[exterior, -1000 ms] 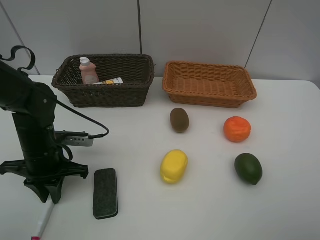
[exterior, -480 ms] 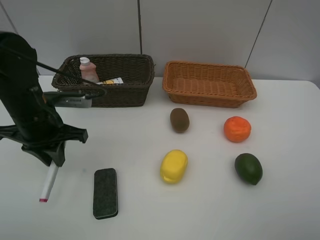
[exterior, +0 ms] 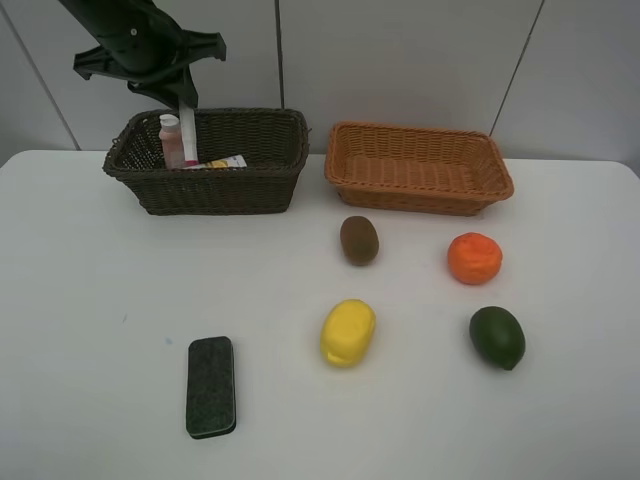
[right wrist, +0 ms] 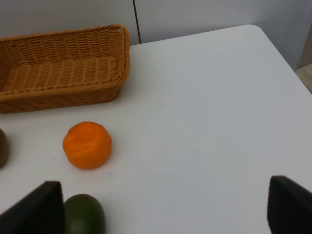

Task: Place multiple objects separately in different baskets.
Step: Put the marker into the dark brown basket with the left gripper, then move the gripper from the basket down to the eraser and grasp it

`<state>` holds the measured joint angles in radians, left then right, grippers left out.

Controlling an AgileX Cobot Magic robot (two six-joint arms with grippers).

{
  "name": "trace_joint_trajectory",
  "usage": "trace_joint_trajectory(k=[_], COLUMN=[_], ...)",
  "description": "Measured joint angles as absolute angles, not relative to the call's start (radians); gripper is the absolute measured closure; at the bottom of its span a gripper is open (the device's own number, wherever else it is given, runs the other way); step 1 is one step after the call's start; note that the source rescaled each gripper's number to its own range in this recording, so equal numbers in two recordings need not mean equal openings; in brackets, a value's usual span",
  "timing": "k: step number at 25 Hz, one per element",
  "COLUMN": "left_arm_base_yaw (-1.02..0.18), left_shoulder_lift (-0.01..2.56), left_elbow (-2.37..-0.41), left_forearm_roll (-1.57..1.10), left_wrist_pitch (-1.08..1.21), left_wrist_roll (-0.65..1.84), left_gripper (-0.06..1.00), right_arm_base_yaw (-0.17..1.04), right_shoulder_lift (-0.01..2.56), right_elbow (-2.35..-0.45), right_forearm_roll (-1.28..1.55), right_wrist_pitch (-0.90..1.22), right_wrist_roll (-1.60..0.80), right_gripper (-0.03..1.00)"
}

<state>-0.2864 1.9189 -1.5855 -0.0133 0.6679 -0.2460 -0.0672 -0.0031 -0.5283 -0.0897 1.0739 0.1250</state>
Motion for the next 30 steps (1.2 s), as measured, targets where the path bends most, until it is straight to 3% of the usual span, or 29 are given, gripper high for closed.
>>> trace_joint_trajectory(k=[7, 9, 11, 13, 15, 19, 26, 30], left_arm_base_yaw=[-0.283, -0.283, -0.283, -0.283, -0.283, -0.283, -0.284, -0.315], left_shoulder_lift=[2.168, 2.196, 2.203, 2.203, 2.203, 2.203, 2.201, 2.161], left_elbow=[-1.880, -1.908, -1.915, -1.920, -1.922, -1.929, -2.052, -2.044], left_forearm_roll=[0.120, 0.128, 0.137, 0.139, 0.149, 0.149, -0.068, -0.159], left_wrist_pitch=[0.657, 0.690, 0.724, 0.739, 0.750, 0.807, 1.182, 1.199], left_wrist_roll=[-0.224, -0.250, -0.275, -0.280, -0.281, -0.289, -0.299, -0.299], left_gripper=[0.91, 0.77, 0.52, 0.35, 0.27, 0.25, 0.25, 0.25], right_arm_base_yaw=[-0.067, -0.067, -0.067, -0.067, -0.067, -0.067, -0.067, -0.067], right_shoulder_lift=[-0.003, -0.003, -0.003, -0.003, -0.003, -0.003, -0.003, -0.003], right_elbow=[-0.528, -0.528, -0.528, -0.528, -0.528, -0.528, -0.528, -0.528], right_forearm_roll=[-0.090, -0.090, -0.090, -0.090, -0.090, -0.090, -0.090, -0.090], right_wrist_pitch=[1.074, 1.074, 1.074, 1.074, 1.074, 1.074, 1.074, 1.074], right_wrist_roll=[0.125, 0.125, 0.125, 0.125, 0.125, 0.125, 0.125, 0.125], right_gripper=[0.01, 0.01, 0.01, 0.01, 0.01, 0.01, 0.01, 0.01])
